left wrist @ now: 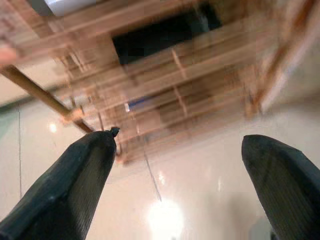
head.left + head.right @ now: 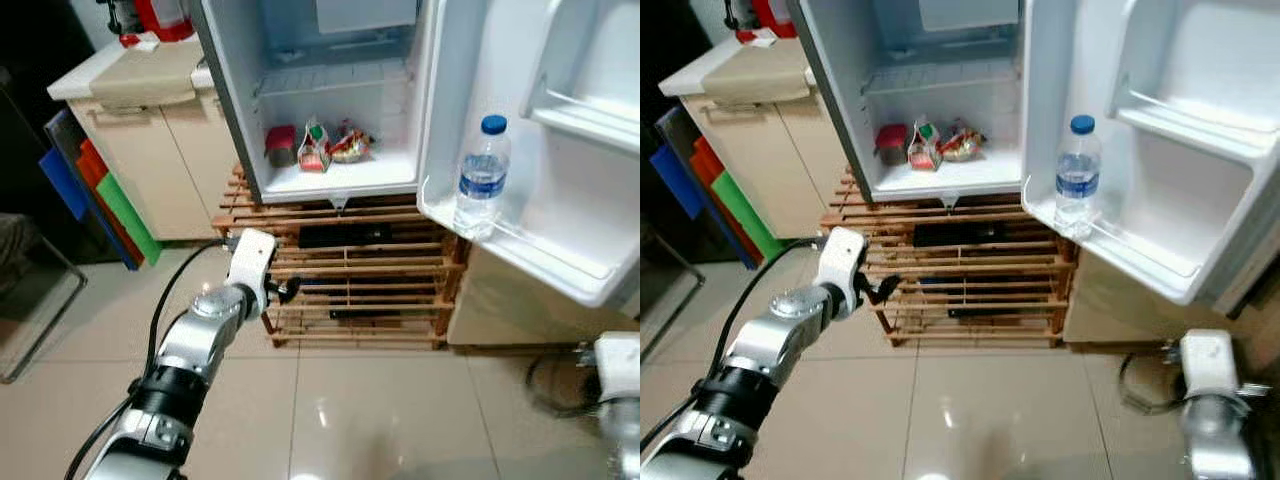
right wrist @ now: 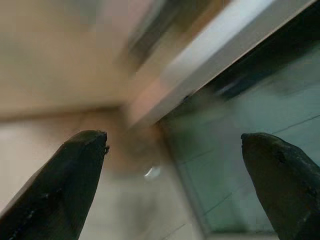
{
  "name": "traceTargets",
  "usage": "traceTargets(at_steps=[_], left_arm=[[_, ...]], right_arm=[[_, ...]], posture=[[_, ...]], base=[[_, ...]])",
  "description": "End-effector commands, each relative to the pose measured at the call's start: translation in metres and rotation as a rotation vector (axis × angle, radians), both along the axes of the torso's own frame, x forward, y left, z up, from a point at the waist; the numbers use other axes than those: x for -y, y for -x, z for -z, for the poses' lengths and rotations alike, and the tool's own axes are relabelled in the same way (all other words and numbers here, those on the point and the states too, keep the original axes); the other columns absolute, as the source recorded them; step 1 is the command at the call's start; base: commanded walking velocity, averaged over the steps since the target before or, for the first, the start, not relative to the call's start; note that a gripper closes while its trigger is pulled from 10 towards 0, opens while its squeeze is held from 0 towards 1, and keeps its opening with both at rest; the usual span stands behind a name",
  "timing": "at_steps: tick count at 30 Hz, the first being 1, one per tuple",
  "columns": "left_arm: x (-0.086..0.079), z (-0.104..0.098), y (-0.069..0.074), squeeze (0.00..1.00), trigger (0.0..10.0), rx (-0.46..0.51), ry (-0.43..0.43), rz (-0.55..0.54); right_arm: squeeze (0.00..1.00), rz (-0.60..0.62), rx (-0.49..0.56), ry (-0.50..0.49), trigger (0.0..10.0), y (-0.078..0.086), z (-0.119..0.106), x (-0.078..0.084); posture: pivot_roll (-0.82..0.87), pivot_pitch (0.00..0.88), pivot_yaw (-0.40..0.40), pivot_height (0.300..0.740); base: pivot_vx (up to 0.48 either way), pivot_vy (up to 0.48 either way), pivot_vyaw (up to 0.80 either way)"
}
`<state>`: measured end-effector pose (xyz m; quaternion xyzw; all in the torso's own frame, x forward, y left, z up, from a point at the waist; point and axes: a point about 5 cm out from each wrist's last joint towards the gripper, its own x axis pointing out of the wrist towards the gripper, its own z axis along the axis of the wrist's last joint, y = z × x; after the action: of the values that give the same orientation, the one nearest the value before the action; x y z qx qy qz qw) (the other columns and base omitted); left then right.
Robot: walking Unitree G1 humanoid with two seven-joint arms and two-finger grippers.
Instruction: Restocking fridge
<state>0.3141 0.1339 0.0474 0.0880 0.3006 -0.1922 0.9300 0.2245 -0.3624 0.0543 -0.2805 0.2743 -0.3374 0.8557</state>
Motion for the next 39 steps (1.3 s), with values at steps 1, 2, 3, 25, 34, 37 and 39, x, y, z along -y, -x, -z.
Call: traceTargets(at_steps=[1, 2, 3, 25, 34, 37, 39], left_arm=[[-0.004, 0.015, 0.007, 0.0, 10.0, -0.067, -0.061, 0.023], [-0.004, 0.015, 0.007, 0.0, 10.0, -0.067, -0.061, 0.023], [-0.007, 0.023, 0.011, 0.0, 10.0, -0.1, -0.075, 0.026], [-0.045, 0.078, 0.053, 0.0, 10.0, -0.38, -0.062, -0.135], [-0.067, 0.098, 0.079, 0.0, 10.0, -0.465, -0.124, -0.229], [-0.07, 0.105, 0.089, 0.0, 10.0, -0.48, -0.132, -0.251], [-0.069, 0.109, 0.094, 0.0, 10.0, -0.482, -0.148, -0.239]], right_arm=[[0.0, 0.002, 0.033, 0.057, 10.0, -0.008, -0.01, 0.004], [0.0, 0.002, 0.033, 0.057, 10.0, -0.008, -0.01, 0.004], [0.0, 0.015, 0.035, 0.077, 10.0, -0.011, -0.015, 0.008], [0.0, -0.535, 0.424, -0.432, 10.0, -0.05, -0.068, -0.077], [0.0, -0.907, 0.007, -0.827, 10.0, 0.016, -0.037, -0.119], [0.0, -0.876, 0.06, -0.875, 10.0, 0.012, -0.039, -0.117], [0.0, -0.87, 0.095, -0.938, 10.0, 0.012, -0.044, -0.117]], posture=[[-0.15, 0.0, 0.117, 0.74], [-0.15, 0.0, 0.117, 0.74], [-0.15, 0.0, 0.115, 0.74], [-0.16, 0.0, 0.105, 0.74], [-0.18, 0.0, 0.116, 0.74], [-0.18, 0.0, 0.117, 0.74], [-0.18, 0.0, 0.122, 0.74]], base=[[0.0, 0.0, 0.0], [0.0, 0.0, 0.0], [0.0, 0.0, 0.0], [0.0, 0.0, 0.0], [0.0, 0.0, 0.0], [0.0, 0.0, 0.0], [0.0, 0.0, 0.0]])
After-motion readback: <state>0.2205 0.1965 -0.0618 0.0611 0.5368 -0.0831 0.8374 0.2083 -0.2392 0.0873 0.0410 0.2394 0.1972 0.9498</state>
